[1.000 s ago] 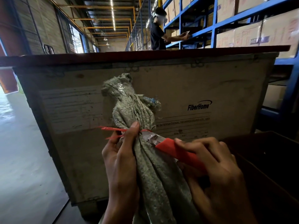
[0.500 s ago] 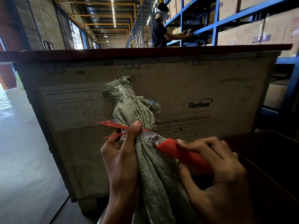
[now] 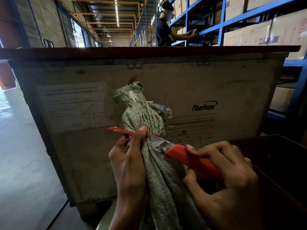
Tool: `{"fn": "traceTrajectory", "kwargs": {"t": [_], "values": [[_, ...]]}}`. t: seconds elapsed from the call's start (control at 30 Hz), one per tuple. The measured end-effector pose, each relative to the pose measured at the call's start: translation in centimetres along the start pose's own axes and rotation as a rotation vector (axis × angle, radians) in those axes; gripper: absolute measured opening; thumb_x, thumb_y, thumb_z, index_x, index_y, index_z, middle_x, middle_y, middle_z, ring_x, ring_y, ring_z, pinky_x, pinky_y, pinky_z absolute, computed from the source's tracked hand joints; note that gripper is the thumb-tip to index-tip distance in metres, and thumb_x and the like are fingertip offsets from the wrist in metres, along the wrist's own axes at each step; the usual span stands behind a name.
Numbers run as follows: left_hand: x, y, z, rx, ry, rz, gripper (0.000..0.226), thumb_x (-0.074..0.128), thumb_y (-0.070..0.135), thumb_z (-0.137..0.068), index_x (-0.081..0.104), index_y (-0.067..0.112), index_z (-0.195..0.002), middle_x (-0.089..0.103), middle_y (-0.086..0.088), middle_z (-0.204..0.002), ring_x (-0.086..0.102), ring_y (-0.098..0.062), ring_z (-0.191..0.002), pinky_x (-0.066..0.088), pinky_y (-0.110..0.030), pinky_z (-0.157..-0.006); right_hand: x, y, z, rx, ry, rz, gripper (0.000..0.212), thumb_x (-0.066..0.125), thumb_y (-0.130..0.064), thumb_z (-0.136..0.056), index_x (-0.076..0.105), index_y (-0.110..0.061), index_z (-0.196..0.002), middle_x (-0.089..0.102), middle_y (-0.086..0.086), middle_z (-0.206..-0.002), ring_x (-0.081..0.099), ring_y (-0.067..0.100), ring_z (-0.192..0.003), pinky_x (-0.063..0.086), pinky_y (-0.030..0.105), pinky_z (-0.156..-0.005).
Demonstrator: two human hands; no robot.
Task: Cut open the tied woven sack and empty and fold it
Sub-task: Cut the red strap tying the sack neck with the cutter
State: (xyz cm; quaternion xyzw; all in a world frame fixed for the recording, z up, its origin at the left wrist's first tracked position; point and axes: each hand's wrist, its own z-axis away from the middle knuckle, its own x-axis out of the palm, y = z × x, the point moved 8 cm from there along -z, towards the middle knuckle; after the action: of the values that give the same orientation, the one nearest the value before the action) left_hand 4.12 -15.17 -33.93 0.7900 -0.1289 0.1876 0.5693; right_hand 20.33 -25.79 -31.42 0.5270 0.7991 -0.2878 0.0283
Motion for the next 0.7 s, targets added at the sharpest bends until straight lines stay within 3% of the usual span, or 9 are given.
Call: {"fn": "traceTrajectory", "kwargs": {"t": [0.3,0.37,0.43,0.57,0.7], "values": [[0.2,-1.6,0.0,-0.13,0.033,0.1,0.036,0.064,0.031,-0.093,0.062,0.013,-0.062,0.054,-0.004,-0.055,0.053,-0.019,-0.051,0.043,-0.033,-0.055,0.2,0.3,0.4,-0.08,0.028,0.011,0.035,0.068,-0.033,-0.071,0.073,-0.035,-0.106,0.06,-0.008,-0.093,0.057,0.013,-0.085,0.041,0.031,-0.074],[0.2,-1.7,0.0,-0.13,0.052,0.123,0.037,0.065,0.032,-0.094,0.066,0.013,-0.062,0.059,-0.005,-0.057,0.058,-0.019,-0.053,0.047,-0.033,-0.056,0.4,0.2,0.5,-0.09,0.029,-0.007,0.037,0.067,-0.033,-0.074,0.071,-0.037,-0.11,0.06,-0.01,-0.095,0.056,0.011,-0.085,0.041,0.027,-0.076],[0.2,-1.6,0.1,-0.107,0.074,0.124,0.035,0.064,0.032,-0.095,0.069,0.011,-0.067,0.065,-0.007,-0.062,0.062,-0.022,-0.058,0.051,-0.036,-0.062,0.5,0.2,0.5,-0.092,0.032,-0.026,0.037,0.065,-0.035,-0.075,0.068,-0.039,-0.112,0.06,-0.012,-0.095,0.055,0.009,-0.085,0.041,0.021,-0.078],[-0.1,-0.7,0.0,-0.01,0.138,0.081,0.025,0.065,0.029,-0.095,0.073,0.007,-0.086,0.073,-0.003,-0.071,0.069,-0.022,-0.072,0.056,-0.044,-0.078,0.7,0.2,0.4,-0.071,0.006,-0.1,0.036,0.066,-0.037,-0.075,0.072,-0.037,-0.111,0.062,-0.011,-0.093,0.061,0.009,-0.085,0.05,0.028,-0.074],[-0.1,-0.3,0.1,-0.002,0.144,0.064,0.021,0.064,0.027,-0.095,0.074,0.008,-0.096,0.077,-0.003,-0.076,0.074,-0.018,-0.073,0.059,-0.04,-0.075,0.5,0.3,0.1,-0.03,-0.013,-0.178,0.035,0.068,-0.039,-0.069,0.076,-0.034,-0.103,0.064,-0.017,-0.088,0.065,0.004,-0.083,0.051,0.023,-0.072]]}}
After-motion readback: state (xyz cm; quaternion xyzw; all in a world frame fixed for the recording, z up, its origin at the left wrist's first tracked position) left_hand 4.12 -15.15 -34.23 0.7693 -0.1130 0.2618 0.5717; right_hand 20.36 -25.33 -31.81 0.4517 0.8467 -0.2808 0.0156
